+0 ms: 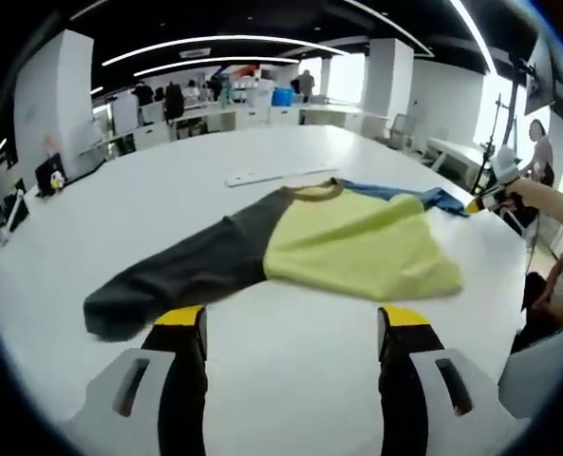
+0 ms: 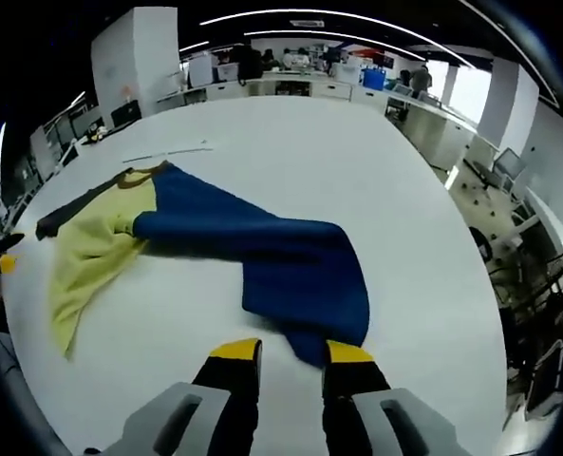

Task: Fold the garment on the visible template until the final outline fits inside the template.

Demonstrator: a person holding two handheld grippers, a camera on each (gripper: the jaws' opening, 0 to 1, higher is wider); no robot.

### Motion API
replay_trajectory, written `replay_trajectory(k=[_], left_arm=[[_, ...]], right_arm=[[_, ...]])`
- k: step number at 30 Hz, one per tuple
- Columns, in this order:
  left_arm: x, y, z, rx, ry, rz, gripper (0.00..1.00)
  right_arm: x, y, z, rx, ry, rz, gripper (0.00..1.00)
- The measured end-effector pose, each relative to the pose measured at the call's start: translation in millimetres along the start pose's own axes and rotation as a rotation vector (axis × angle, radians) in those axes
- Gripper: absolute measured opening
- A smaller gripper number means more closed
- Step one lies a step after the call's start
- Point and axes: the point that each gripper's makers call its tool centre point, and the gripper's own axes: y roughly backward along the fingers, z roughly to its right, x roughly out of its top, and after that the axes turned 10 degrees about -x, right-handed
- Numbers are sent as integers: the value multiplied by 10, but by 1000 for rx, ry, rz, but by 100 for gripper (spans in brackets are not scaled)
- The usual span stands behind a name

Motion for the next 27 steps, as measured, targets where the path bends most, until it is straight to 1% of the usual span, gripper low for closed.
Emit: replay_trajectory(k=[5,11,19,22,23,27], left_arm=[[-60,62,78,-10,1,-9,69],[-121,91,154,-22,25,-7,69],[-114,147,275,-48,34,9,70],[-113,167,306,-49,36,12,69],[-114,171,307,-49,39,14,69],[-113,202,328,-49,39,15,69]], right_arm=[[-12,-40,8,-2,3,3,17],[-9,-72,-30,7,22,7,15],[-12,-102,-2,-11,55,8,9],[-23,-112,-2,-12,72,8,4],[-33,-119,-3,-11,75,6,1],[-39,-110,15,-13,80,9,0]])
